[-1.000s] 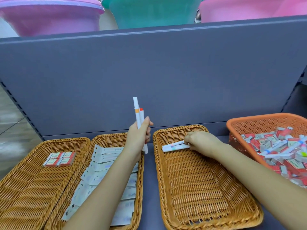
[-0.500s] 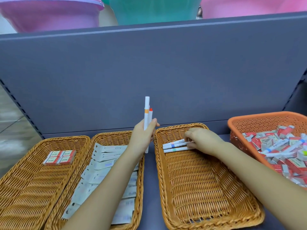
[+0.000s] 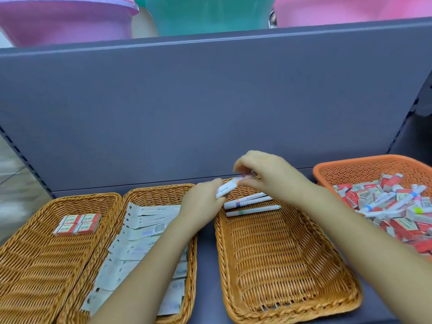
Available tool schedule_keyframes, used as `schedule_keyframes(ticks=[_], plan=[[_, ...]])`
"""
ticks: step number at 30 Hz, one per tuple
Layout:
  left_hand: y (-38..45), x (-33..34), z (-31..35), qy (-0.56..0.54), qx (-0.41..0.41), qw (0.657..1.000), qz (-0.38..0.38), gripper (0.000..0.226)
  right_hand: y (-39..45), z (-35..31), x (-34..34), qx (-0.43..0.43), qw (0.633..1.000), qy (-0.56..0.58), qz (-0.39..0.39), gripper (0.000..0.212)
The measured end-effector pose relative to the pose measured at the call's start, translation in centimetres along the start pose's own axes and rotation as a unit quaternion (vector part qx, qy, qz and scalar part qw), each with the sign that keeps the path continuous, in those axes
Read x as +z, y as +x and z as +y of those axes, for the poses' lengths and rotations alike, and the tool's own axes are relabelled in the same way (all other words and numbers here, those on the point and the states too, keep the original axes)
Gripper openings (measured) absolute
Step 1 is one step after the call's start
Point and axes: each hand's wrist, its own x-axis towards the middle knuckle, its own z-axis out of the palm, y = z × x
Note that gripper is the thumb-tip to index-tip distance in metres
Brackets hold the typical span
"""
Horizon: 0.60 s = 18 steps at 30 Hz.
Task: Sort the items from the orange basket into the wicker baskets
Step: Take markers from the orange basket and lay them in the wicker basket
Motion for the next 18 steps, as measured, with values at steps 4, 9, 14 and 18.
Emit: schedule_keyframes(ticks=[4,9,14,18], plan=[[-0.1,0.0,-0.1,0.009,0.009,1.0,-0.01,0.013,0.1,-0.4,0.9,-0.037,0.996,-0.076,-0.036,0.016],[0.0,0.3,-0.5,-0.002,0.004,1.0,-0.013,0.011,-0.3,-0.4,0.9,-0.047,0.995,-0.084,-0.031,0.015],[0.1,0.7,-0.5,0.007,0.007,1.0,-0.013,0.016,-0.9,0.3,0.6,-0.03,0.997,-0.067,-0.028,0.014],[0.1,0.9,-0.5,0.013,0.012,1.0,-0.025,0.02,-1.5,0.8,0.5,0.004,0.999,-0.014,-0.041,0.007]])
